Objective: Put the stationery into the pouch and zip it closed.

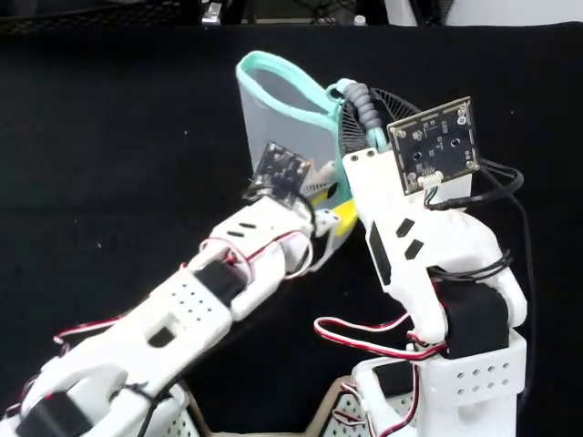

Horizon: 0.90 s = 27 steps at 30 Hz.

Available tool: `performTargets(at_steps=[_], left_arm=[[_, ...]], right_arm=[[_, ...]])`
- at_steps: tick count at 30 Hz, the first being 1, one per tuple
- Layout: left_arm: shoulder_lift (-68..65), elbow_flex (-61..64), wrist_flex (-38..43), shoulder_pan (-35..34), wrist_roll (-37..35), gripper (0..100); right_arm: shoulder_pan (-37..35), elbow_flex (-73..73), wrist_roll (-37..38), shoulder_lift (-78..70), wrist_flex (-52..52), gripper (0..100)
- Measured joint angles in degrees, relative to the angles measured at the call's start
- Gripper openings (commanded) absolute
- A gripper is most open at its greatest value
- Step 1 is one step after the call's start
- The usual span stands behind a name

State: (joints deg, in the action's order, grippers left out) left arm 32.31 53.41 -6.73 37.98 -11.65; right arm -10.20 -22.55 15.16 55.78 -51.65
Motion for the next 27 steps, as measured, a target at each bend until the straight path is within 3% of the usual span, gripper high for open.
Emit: performTargets(at_steps=[4,20,27], left_arm=[[-4.31,-3.08,0.00,-1.14,0.00,16],[-5.63,-3.69,0.00,-16.70,-0.09,16],[6.24,-1.58,-2.20,-19.87,-0.09,16]], right_arm=[[0.09,0.00,0.00,0.00,0.00,1.3],[0.18,0.00,0.00,0.00,-0.35,1.3],[-2.02,1.32,2.11,0.00,-2.55,1.3]])
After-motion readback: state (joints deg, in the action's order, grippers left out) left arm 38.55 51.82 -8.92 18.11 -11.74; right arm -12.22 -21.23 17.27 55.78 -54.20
